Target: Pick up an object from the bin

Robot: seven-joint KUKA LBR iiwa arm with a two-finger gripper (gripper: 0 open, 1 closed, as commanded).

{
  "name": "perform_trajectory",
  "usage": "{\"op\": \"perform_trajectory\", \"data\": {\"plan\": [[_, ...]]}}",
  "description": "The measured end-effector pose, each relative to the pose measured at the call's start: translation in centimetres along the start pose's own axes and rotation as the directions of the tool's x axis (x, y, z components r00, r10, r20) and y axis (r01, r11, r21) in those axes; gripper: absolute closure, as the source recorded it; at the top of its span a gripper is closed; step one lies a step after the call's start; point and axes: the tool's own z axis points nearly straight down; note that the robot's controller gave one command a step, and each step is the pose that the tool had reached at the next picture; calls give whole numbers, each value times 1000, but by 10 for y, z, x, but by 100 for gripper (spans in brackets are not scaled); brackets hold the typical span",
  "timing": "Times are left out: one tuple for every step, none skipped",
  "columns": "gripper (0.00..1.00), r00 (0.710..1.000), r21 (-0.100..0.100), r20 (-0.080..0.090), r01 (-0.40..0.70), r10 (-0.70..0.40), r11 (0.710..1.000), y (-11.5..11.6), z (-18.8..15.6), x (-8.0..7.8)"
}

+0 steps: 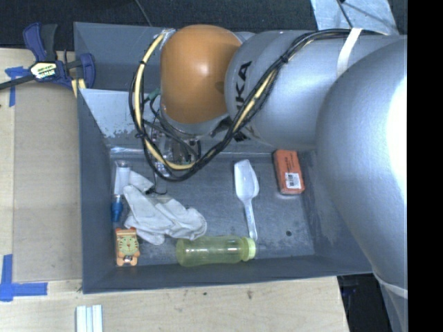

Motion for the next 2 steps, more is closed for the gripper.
{"op": "perform_trajectory", "data": {"plan": [[0,1000,-2,8,-3,3,1000,-1,-5,-2],[0,1000,-1,6,5,-5,1000,-2,-1,-2]]}}
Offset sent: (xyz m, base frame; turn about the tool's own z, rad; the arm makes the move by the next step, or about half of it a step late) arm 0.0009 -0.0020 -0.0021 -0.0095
